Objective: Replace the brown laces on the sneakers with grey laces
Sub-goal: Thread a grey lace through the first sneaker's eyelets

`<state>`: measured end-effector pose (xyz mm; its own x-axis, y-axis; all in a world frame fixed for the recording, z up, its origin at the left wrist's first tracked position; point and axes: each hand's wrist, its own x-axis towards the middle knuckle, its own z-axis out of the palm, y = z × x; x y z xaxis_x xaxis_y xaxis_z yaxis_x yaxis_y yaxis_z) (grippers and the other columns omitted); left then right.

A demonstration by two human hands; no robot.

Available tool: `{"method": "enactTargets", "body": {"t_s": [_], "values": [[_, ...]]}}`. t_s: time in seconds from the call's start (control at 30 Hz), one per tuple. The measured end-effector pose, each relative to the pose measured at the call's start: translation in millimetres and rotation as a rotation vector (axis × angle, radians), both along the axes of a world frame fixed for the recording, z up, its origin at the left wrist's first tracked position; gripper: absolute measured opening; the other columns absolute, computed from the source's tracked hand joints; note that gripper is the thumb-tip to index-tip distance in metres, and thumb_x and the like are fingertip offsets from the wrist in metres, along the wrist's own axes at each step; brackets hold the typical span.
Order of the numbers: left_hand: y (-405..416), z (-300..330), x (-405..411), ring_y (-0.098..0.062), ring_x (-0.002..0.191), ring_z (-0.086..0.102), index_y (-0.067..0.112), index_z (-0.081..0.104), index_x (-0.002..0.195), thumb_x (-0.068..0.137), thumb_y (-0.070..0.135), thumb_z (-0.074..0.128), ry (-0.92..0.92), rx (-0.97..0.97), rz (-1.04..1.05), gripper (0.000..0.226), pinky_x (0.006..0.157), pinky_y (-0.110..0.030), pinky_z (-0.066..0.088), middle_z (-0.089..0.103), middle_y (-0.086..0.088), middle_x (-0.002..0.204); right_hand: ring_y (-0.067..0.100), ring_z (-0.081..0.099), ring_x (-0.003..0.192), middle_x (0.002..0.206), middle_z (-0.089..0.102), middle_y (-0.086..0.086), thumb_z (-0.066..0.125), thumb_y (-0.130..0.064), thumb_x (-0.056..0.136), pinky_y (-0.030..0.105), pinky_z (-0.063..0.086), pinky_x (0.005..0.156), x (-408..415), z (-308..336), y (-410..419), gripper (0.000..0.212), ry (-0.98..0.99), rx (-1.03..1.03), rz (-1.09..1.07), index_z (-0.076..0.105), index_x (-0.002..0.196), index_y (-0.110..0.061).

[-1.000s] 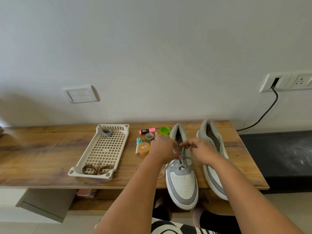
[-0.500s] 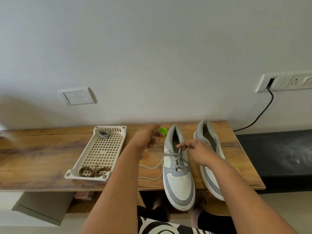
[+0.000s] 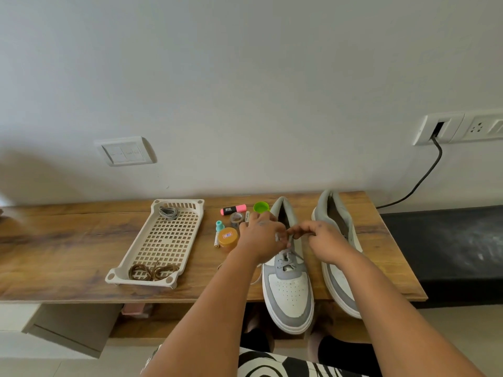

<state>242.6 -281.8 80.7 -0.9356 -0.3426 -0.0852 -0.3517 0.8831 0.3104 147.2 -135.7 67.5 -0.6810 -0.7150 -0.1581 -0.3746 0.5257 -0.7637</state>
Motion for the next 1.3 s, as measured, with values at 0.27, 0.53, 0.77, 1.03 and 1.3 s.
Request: {"method": "enactTargets", "body": {"t_s": [0.27, 0.53, 0.77, 1.03, 1.3], "values": [[-25.9, 16.0, 4.7, -0.016, 0.061, 0.068, 0.004, 0.049, 0.092, 0.099, 0.002, 0.048, 0.627, 1.364, 0.593, 0.007, 0.074, -0.034, 0.056, 0.065, -0.012, 0.082, 0.006, 0.051, 0.059, 0.083, 0.067, -0.006, 0.046, -0.013, 0.097, 0.019, 0.038, 0.055, 7.1, -0.7, -7.5, 0.031, 0.103, -0.055, -0.111, 0.073, 0.094, -0.028], [-9.9, 1.3, -4.0, -0.013, 0.056, 0.051, 0.011, 0.049, 0.095, 0.089, 0.001, 0.047, 0.294, 0.915, 0.503, 0.011, 0.054, -0.026, 0.043, 0.073, -0.007, 0.079, 0.011, 0.060, 0.070, 0.074, 0.065, -0.003, 0.078, -0.022, 0.081, 0.012, 0.040, 0.058, 18.8, -15.9, -18.5, 0.015, 0.161, -0.207, -0.284, 0.064, 0.087, -0.019], [-4.5, -4.5, -6.6, -0.009, 0.073, 0.056, 0.022, 0.065, 0.080, 0.090, 0.019, 0.067, 0.262, 0.579, 0.278, 0.011, 0.071, -0.025, 0.046, 0.064, 0.007, 0.077, 0.023, 0.070, 0.088, 0.088, 0.072, 0.007, 0.076, -0.012, 0.083, 0.040, 0.059, 0.079, 6.5, -32.4, -23.3, 0.017, -0.389, -0.312, -0.505, 0.068, 0.098, -0.012], [-2.6, -5.7, -6.7, -0.007, 0.092, 0.063, 0.015, 0.074, 0.106, 0.090, 0.016, 0.067, 0.230, 0.400, 0.140, 0.017, 0.066, -0.005, 0.037, 0.073, 0.001, 0.101, 0.018, 0.066, 0.083, 0.086, 0.069, 0.008, 0.064, -0.004, 0.092, 0.027, 0.053, 0.069, 11.7, -28.4, -24.5, 0.006, -0.767, -0.483, -0.582, 0.065, 0.089, -0.009], [3.6, -6.0, -8.7, -0.017, 0.098, 0.061, 0.012, 0.071, 0.104, 0.093, 0.018, 0.063, 0.167, 0.275, 0.073, 0.015, 0.082, -0.026, 0.048, 0.068, -0.002, 0.106, 0.021, 0.064, 0.091, 0.089, 0.069, 0.009, 0.065, -0.004, 0.091, 0.034, 0.051, 0.085, 9.4, -31.1, -24.2, 0.006, -0.750, -0.475, -0.561, 0.065, 0.089, -0.010]]}}
